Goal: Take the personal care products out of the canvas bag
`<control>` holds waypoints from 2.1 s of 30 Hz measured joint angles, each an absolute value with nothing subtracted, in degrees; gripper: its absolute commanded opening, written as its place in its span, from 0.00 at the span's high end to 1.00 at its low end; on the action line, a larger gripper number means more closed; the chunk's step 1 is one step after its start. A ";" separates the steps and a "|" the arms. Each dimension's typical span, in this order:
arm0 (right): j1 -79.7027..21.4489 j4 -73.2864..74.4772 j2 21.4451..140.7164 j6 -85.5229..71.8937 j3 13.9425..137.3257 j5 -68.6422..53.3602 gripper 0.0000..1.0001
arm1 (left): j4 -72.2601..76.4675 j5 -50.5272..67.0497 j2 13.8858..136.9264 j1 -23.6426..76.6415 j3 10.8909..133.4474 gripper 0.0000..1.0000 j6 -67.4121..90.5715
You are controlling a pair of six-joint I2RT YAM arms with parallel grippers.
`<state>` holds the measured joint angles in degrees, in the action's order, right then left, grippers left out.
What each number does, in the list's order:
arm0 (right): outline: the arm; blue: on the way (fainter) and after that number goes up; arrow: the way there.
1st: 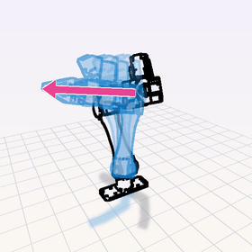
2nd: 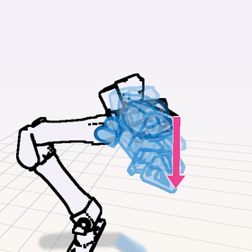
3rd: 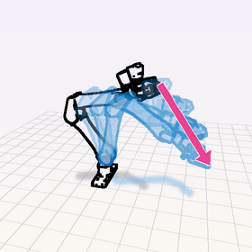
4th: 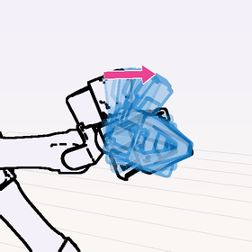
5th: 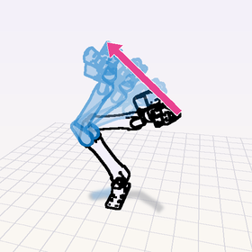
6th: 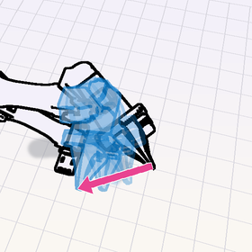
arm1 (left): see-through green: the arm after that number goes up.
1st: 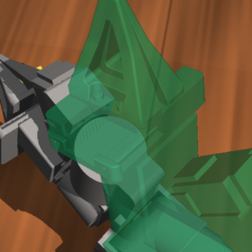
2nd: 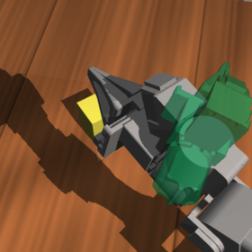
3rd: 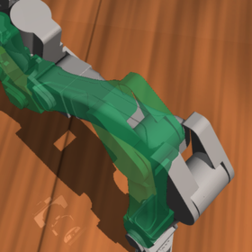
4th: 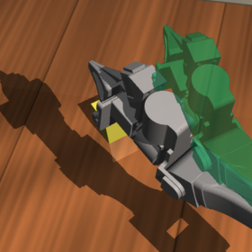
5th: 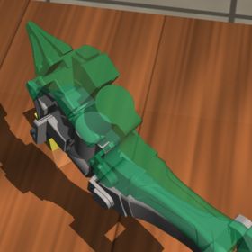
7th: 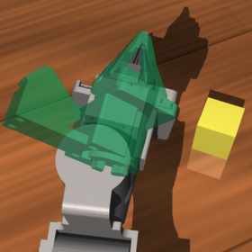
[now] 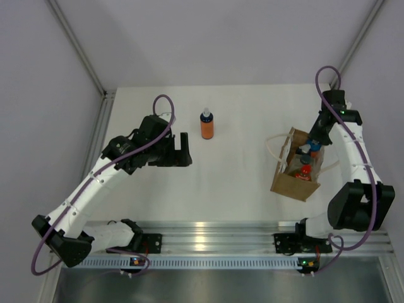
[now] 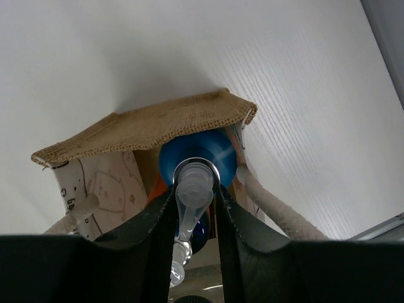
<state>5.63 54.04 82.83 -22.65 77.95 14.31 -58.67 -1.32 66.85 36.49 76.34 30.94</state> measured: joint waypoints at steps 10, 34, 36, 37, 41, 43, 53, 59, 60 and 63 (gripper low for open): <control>5.63 53.45 82.81 -22.70 77.89 14.57 0.74 | -58.67 -1.28 66.87 36.49 76.34 0.02 30.94; 5.63 53.17 82.83 -22.06 78.35 15.18 0.70 | -58.65 -0.84 66.92 36.49 76.05 0.02 30.92; 5.63 53.04 82.87 -22.04 78.59 15.29 0.71 | -58.67 -0.84 66.98 36.49 75.92 0.02 30.92; 5.63 53.08 82.89 -22.02 78.65 15.29 0.71 | -58.65 -0.86 67.05 36.49 75.90 0.02 30.92; 5.63 52.99 82.91 -22.04 78.74 15.25 0.76 | -58.65 -0.84 67.37 36.49 75.83 0.02 30.92; 5.63 52.95 83.00 -22.06 78.74 15.22 0.76 | -58.65 -0.86 67.40 36.49 75.83 0.02 30.92; 5.63 52.86 83.00 -22.11 78.72 15.16 0.98 | -58.65 -0.86 67.40 36.49 75.83 0.02 30.92; 5.63 53.95 82.98 -22.09 79.81 15.11 1.00 | -58.65 -0.93 67.40 36.49 75.83 0.02 30.92; 5.63 54.54 82.98 -22.06 80.53 15.11 1.00 | -58.65 -0.95 67.40 36.49 75.83 0.02 30.92; 5.63 56.25 82.98 -21.85 83.88 15.14 1.00 | -58.65 -1.10 67.40 36.49 75.83 0.02 30.92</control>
